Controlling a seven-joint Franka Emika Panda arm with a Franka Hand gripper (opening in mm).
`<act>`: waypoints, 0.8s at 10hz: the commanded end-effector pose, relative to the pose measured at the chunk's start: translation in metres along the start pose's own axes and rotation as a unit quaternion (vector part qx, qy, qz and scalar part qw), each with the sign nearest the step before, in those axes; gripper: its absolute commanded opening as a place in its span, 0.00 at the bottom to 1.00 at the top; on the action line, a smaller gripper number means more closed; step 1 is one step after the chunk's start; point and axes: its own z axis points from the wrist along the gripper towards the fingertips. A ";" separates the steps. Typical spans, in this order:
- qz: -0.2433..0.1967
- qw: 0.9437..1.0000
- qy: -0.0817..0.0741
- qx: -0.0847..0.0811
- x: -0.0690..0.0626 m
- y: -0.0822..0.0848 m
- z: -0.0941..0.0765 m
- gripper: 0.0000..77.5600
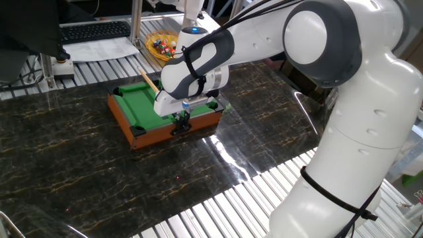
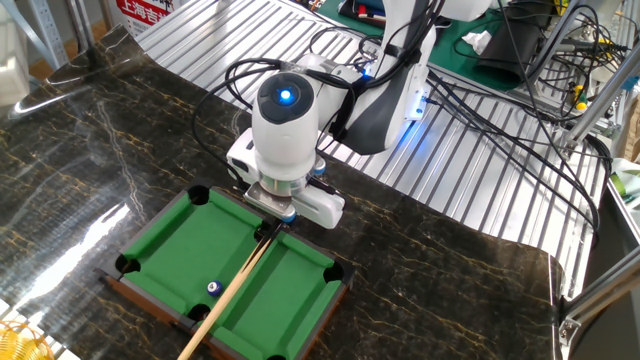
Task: Hit the pool ball
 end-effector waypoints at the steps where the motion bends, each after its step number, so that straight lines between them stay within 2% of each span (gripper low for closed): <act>1: -0.014 1.000 0.006 0.008 0.001 0.000 -0.038 0.01; 5: -0.023 1.000 0.002 -0.014 0.005 -0.003 -0.060 0.01; 6: -0.024 1.000 0.001 -0.018 0.006 -0.003 -0.064 0.01; 8: -0.027 0.999 0.002 -0.017 0.012 -0.007 -0.085 0.01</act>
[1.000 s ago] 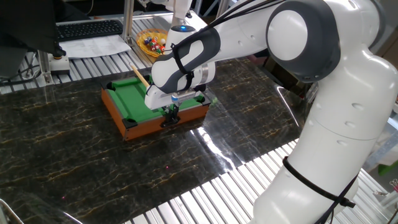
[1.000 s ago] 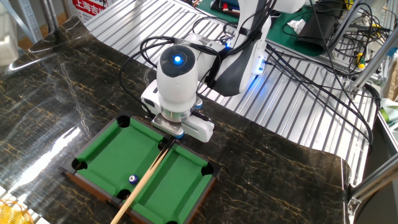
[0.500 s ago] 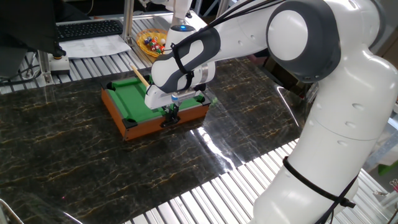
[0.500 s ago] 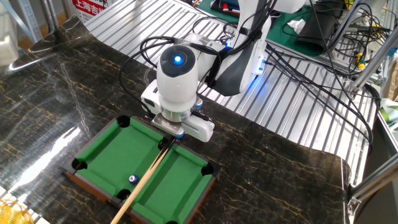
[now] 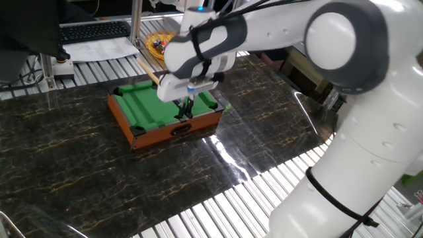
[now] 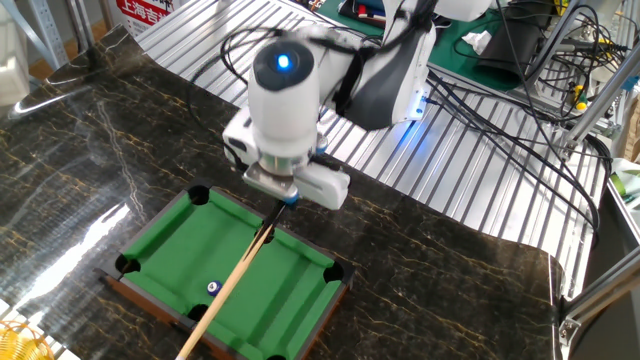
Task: Hit the pool ball
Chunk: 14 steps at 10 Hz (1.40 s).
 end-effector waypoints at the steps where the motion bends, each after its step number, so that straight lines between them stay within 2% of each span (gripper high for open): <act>1: -0.007 1.000 -0.002 -0.007 0.009 -0.005 -0.035 0.01; 4: -0.007 1.000 -0.002 -0.005 0.016 -0.008 -0.047 0.01; 7: -0.004 1.000 -0.003 -0.002 0.029 -0.006 -0.048 0.01; 9: -0.006 1.000 -0.002 -0.003 0.032 -0.007 -0.052 0.01; 13: -0.002 1.000 0.006 -0.001 0.039 -0.010 -0.063 0.01; 14: 0.000 1.000 0.007 -0.001 0.044 -0.010 -0.064 0.01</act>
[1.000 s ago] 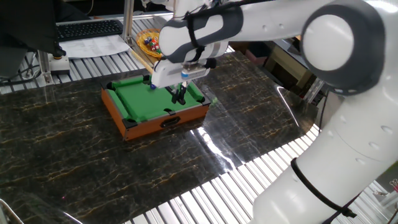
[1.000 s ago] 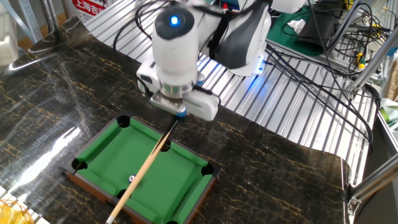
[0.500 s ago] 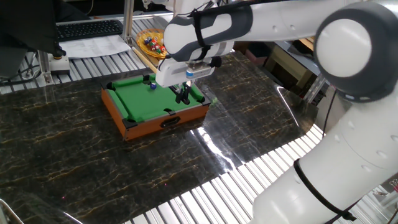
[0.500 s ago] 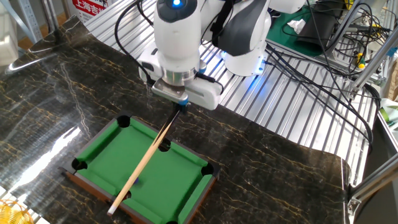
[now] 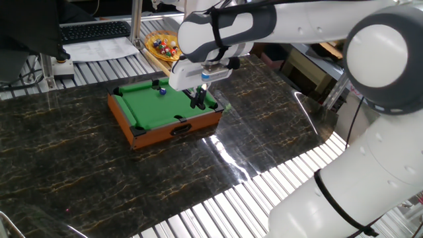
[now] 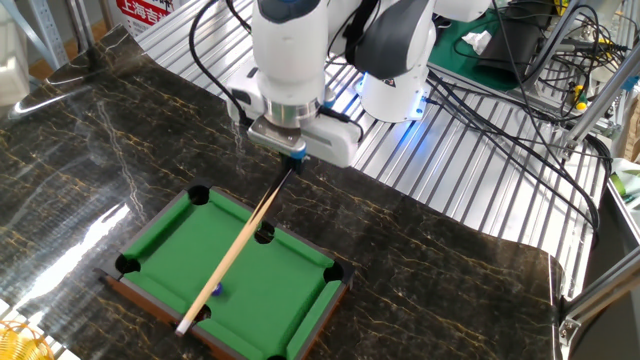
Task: Hit the pool ball
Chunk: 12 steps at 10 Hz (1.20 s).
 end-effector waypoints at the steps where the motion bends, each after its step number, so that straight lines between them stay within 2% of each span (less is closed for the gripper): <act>1: 0.006 1.000 0.000 -0.001 0.012 -0.001 -0.004 0.01; 2: 0.005 1.000 0.000 -0.002 0.016 -0.001 -0.006 0.01; 3: 0.002 1.000 0.014 0.001 0.022 -0.002 -0.009 0.01; 4: 0.003 1.000 0.018 0.000 0.023 -0.002 -0.009 0.01; 5: -0.001 0.999 0.044 0.007 0.034 0.000 -0.005 0.01; 6: 0.002 0.998 0.058 0.006 0.048 0.001 0.002 0.01; 8: 0.009 0.998 0.068 0.014 0.070 0.004 0.014 0.01; 9: 0.012 0.996 0.081 0.026 0.072 0.008 0.010 0.01; 10: 0.014 0.996 0.084 0.032 0.079 0.015 0.003 0.01; 12: 0.013 0.996 0.081 0.028 0.083 0.017 -0.003 0.01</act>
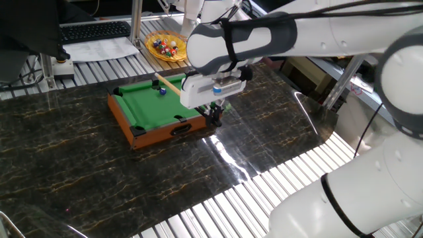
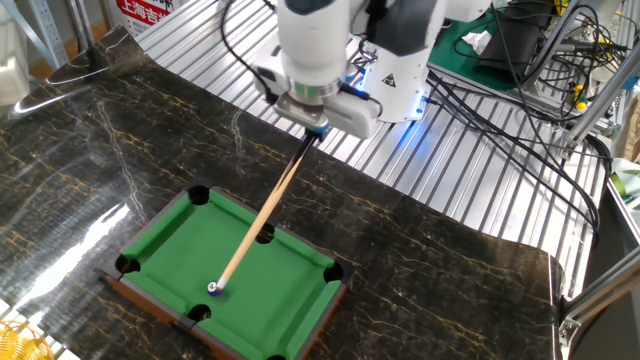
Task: Hit the pool ball
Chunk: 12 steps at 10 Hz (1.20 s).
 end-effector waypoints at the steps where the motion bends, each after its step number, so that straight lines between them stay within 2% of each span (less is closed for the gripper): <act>1: 0.005 1.000 0.000 0.009 0.009 0.007 -0.010 0.01; 3: 0.000 1.000 -0.024 0.001 0.004 0.003 -0.007 0.01; 4: -0.002 1.000 -0.026 0.006 0.002 0.000 -0.005 0.01; 7: -0.001 1.000 -0.027 0.003 -0.002 0.000 0.001 0.01; 12: 0.003 0.999 -0.035 0.009 -0.003 0.001 0.002 0.01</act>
